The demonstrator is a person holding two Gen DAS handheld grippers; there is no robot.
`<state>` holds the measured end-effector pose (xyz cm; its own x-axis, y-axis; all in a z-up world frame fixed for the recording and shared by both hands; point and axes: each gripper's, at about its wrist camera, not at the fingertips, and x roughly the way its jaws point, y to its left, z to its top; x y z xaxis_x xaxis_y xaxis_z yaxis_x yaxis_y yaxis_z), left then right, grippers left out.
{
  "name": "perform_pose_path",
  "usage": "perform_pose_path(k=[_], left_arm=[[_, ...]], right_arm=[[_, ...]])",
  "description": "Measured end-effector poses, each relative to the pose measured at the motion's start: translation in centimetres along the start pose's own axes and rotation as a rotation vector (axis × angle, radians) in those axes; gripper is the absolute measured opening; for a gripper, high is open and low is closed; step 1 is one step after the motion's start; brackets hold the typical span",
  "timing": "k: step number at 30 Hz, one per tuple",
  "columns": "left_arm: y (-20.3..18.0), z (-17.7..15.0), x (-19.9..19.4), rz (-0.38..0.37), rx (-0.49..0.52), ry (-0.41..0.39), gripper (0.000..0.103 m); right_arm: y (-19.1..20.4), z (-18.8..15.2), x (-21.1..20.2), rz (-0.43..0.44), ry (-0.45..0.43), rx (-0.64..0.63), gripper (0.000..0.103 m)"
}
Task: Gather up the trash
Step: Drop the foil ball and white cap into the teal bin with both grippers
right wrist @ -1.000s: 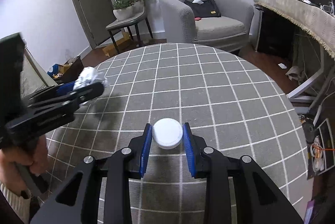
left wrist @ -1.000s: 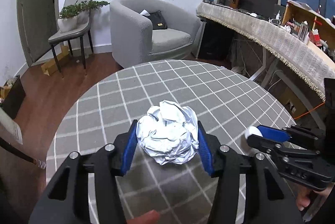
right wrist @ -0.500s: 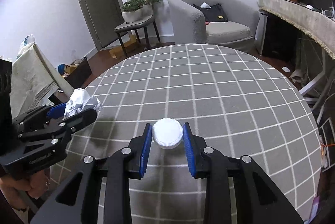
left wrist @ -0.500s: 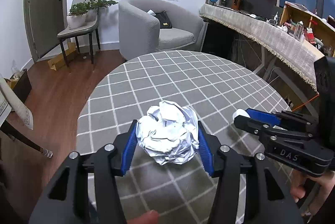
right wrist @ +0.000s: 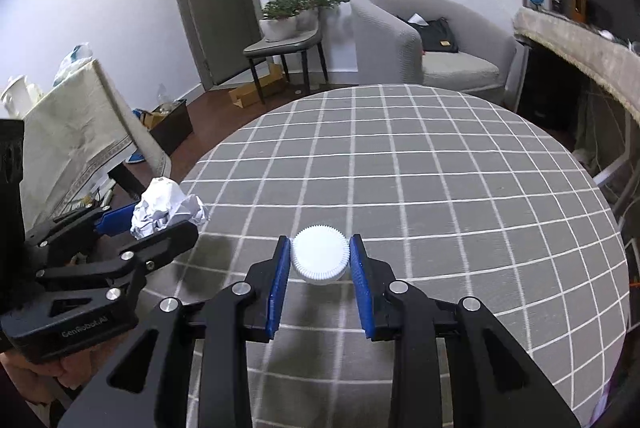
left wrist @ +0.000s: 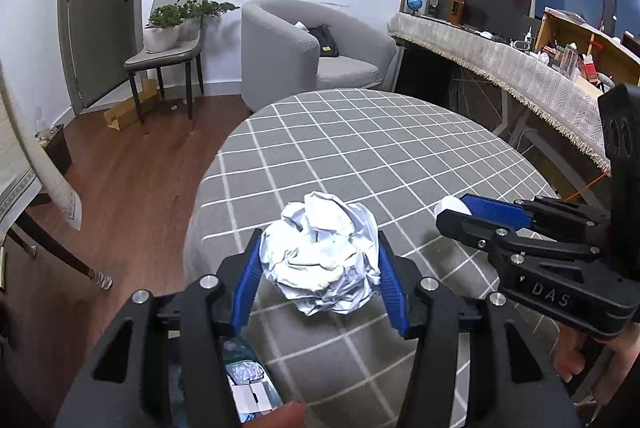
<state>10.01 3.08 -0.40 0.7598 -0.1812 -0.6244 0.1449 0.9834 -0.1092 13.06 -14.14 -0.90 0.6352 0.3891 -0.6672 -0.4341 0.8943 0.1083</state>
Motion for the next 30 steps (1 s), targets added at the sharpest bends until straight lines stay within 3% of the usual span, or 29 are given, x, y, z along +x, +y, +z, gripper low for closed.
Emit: perform_pose_path(k=[14,26,30], left_arm=[[5.8,-2.7,-3.2,0.086,-0.032,-0.011,0.056],[10.9,-6.3,-2.8,0.115,-0.103,0.134,0.056],[12.2,-8.0,-1.8,0.134,-0.097,0.230,0.057]], right_arm=[[6.3,-0.9,-0.7,0.092,-0.046,-0.071,0.031],[11.4,-1.4,-1.1,0.168,-0.067,-0.105,0.031],[13.0,-1.3,-0.5,0.184,-0.059,-0.121,0.031]])
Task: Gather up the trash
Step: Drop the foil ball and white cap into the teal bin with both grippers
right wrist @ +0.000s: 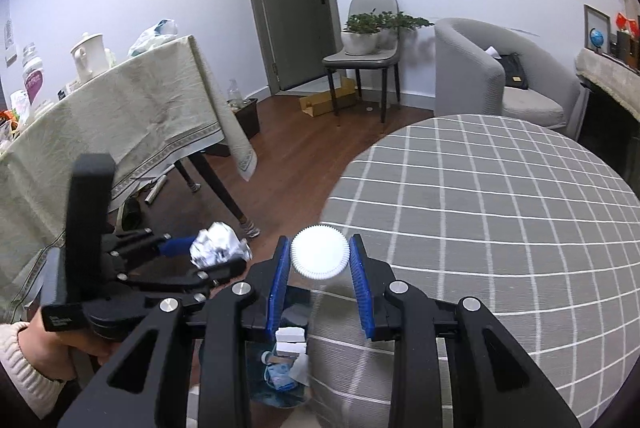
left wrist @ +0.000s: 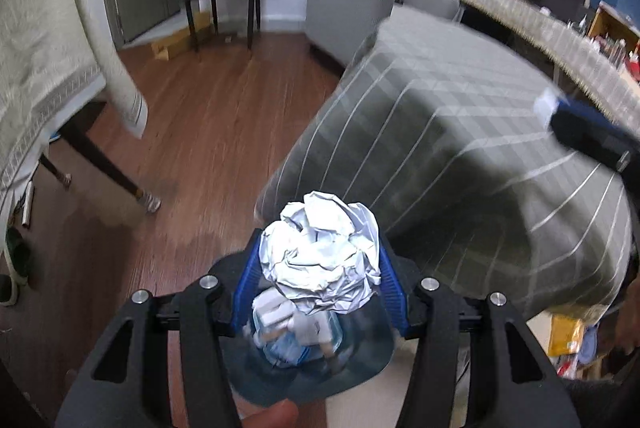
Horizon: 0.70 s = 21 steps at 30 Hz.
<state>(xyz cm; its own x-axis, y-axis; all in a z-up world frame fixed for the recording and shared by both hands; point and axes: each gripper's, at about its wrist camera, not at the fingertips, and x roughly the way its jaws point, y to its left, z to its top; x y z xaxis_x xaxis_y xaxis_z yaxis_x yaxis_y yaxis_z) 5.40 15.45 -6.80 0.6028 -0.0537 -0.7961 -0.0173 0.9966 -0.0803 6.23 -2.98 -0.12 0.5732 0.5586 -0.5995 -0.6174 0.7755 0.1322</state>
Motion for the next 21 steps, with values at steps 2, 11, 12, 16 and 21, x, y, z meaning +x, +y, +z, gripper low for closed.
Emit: perform_pose_path(k=[2,11,12,16,21], left_arm=[[0.5,-0.4,0.1,0.023,0.008,0.015,0.059],[2.8,-1.7,0.3,-0.005,0.010,0.089,0.073],[3.3,-1.7,-0.1,-0.009,0.000,0.079,0.075],[4.7,-1.5,-1.3,-0.006,-0.026,0.039,0.080],[6.1,-1.1,-3.0,0.002,-0.042,-0.024,0.081]], right_arm=[[0.8,0.1,0.5,0.008,0.004,-0.008,0.031],[4.4,0.4,4.1,0.054,0.056,-0.034,0.031],[4.7,0.4,4.4,0.055,0.064,-0.038,0.031],[5.7,0.1,6.1,0.054,0.102,-0.038,0.031],[6.7,-0.7,7.9,0.060,0.158,-0.035,0.031]])
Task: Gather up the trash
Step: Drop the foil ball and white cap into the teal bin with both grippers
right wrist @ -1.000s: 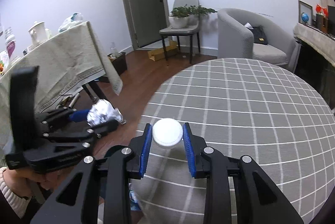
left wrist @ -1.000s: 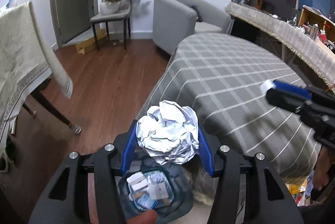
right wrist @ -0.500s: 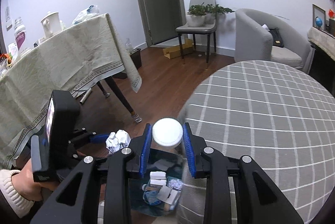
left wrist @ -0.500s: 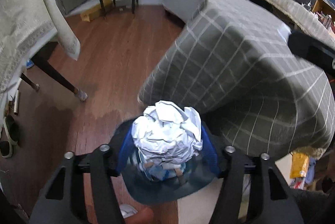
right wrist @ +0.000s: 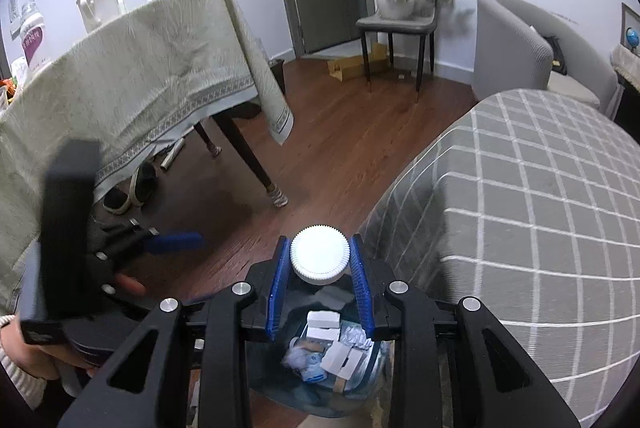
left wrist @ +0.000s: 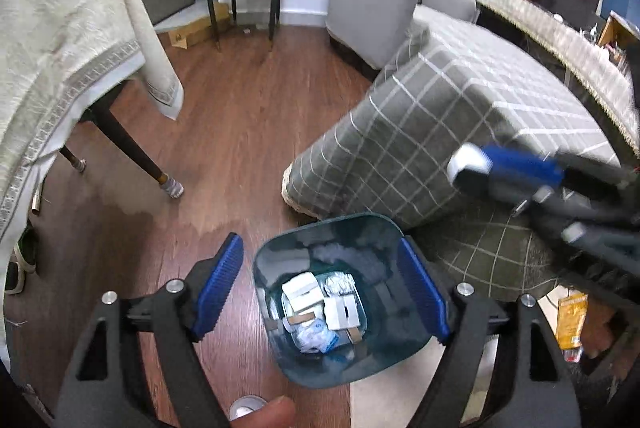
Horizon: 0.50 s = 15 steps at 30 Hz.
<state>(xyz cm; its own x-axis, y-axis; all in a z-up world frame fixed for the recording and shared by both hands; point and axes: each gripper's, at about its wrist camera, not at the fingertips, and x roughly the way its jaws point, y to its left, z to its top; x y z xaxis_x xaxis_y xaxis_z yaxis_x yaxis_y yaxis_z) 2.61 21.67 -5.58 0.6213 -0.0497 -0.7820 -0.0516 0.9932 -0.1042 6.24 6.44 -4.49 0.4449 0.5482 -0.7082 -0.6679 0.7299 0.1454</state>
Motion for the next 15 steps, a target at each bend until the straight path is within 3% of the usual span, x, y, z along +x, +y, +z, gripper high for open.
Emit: perform_pose_path(k=[7,15], left_arm=[[0.8,0.6,-2.6,-0.002,-0.012,-0.110,0.078],[0.5,1.0,-4.4,-0.002,0.016,-0.179,0.065]], right_arm=[[1.4,-0.7,2.9,0.004,0.080,-0.015,0.031],[2.1,-1.7,5.3,0.014,0.155,-0.018,0.031]])
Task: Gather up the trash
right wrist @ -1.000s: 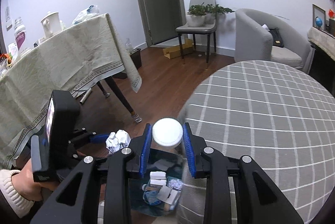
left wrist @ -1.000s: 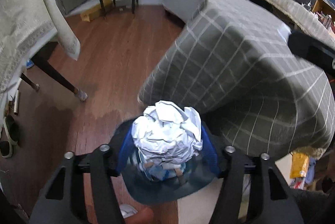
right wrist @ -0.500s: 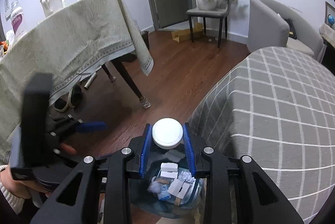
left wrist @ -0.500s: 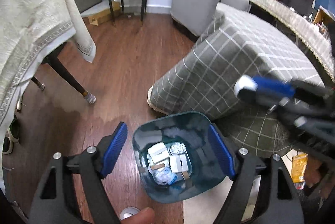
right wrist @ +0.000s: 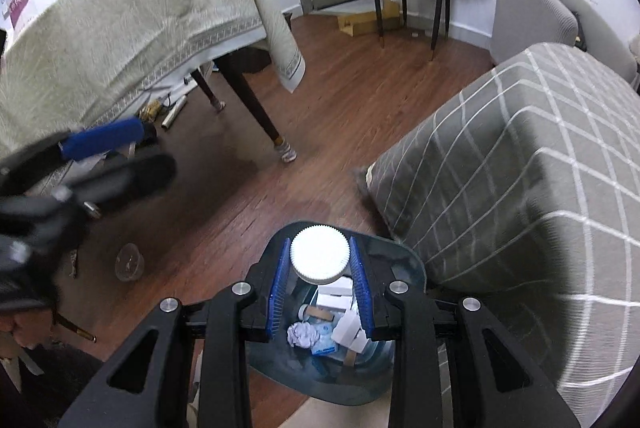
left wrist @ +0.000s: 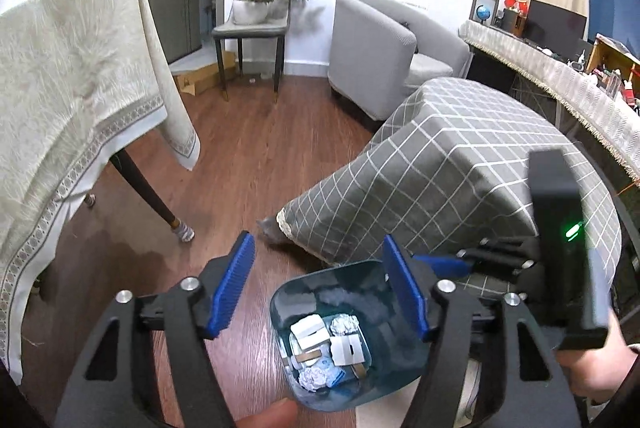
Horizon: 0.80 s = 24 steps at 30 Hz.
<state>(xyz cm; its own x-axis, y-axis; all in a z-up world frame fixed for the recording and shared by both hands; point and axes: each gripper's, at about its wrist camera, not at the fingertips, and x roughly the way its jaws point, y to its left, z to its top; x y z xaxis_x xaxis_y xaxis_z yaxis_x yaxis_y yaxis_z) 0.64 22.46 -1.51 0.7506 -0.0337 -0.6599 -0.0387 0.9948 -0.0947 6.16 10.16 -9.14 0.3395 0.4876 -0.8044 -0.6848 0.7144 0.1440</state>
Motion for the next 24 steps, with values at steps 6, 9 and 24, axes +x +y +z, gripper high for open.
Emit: perform_pose_path(k=[6,9,24], left_arm=[[-0.3,1.1,-2.3,-0.042,0.000,-0.094,0.059],[-0.3,1.7,-3.3,-0.047,-0.008,-0.142,0.059],[-2.0,3.1,-5.2,-0.022,-0.008,-0.227,0.056]], right_arm=[[0.2,-0.8,1.5,-0.007,0.047,-0.010,0.031],[0.2,-1.3,2.0,-0.009,0.067,-0.014,0.031],[0.9,-3.7,4.6,-0.038,0.185,-0.069,0.067]])
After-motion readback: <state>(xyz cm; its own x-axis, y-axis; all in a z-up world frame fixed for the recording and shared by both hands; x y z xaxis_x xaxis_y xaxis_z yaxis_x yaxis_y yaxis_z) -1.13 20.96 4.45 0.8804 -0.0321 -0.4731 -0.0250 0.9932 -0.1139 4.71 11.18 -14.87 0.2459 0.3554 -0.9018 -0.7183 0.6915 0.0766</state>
